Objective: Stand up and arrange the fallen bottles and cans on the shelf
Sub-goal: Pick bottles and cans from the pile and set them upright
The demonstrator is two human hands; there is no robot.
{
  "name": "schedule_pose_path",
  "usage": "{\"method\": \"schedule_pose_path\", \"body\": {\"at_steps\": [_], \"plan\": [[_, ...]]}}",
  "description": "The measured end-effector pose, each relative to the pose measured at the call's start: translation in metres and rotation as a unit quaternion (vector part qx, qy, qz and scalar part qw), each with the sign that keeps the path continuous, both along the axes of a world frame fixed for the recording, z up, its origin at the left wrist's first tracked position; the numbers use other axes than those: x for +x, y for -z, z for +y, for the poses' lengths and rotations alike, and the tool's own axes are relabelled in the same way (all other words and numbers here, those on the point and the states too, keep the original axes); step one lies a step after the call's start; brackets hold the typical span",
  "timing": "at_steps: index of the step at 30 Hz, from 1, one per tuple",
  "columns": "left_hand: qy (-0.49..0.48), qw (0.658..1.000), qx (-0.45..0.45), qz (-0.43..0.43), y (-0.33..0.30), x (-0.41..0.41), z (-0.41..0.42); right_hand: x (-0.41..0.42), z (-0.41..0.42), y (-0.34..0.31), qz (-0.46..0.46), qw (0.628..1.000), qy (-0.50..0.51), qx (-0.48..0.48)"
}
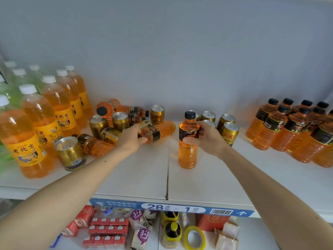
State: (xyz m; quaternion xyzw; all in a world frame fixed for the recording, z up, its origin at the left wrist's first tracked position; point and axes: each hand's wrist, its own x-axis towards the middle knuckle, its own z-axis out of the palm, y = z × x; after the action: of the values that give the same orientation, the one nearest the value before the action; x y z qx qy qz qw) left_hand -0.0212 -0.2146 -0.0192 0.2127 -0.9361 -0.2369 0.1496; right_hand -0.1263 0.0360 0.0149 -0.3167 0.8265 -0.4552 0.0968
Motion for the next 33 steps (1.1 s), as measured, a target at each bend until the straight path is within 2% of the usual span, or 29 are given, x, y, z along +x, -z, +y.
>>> {"method": "schedule_pose_path", "body": {"at_steps": [4, 6, 14, 17, 24, 29, 33], "plan": [[0.052, 0.994, 0.005, 0.095, -0.035, 0.006, -0.004, 0.005, 0.004, -0.003, -0.005, 1.0, 0.007, -0.013], [0.08, 0.99, -0.003, 0.112, -0.056, 0.006, -0.007, 0.008, 0.008, -0.006, -0.007, 1.0, 0.013, -0.024], [0.233, 0.971, -0.027, 0.048, -0.108, 0.0, 0.007, 0.025, 0.035, -0.019, 0.004, 0.996, 0.074, -0.046], [0.289, 0.954, -0.069, 0.042, -0.118, -0.007, 0.026, 0.032, 0.054, -0.025, 0.015, 0.994, 0.101, -0.048], [0.374, 0.916, -0.103, 0.102, -0.142, -0.041, 0.099, 0.015, 0.122, -0.027, 0.039, 0.985, 0.166, -0.038], [0.401, 0.903, -0.087, 0.123, -0.144, -0.079, 0.171, -0.02, 0.187, -0.028, 0.048, 0.98, 0.189, -0.031], [0.395, 0.906, -0.082, 0.124, -0.138, -0.114, 0.236, -0.058, 0.245, -0.028, 0.048, 0.98, 0.193, -0.001]]}}
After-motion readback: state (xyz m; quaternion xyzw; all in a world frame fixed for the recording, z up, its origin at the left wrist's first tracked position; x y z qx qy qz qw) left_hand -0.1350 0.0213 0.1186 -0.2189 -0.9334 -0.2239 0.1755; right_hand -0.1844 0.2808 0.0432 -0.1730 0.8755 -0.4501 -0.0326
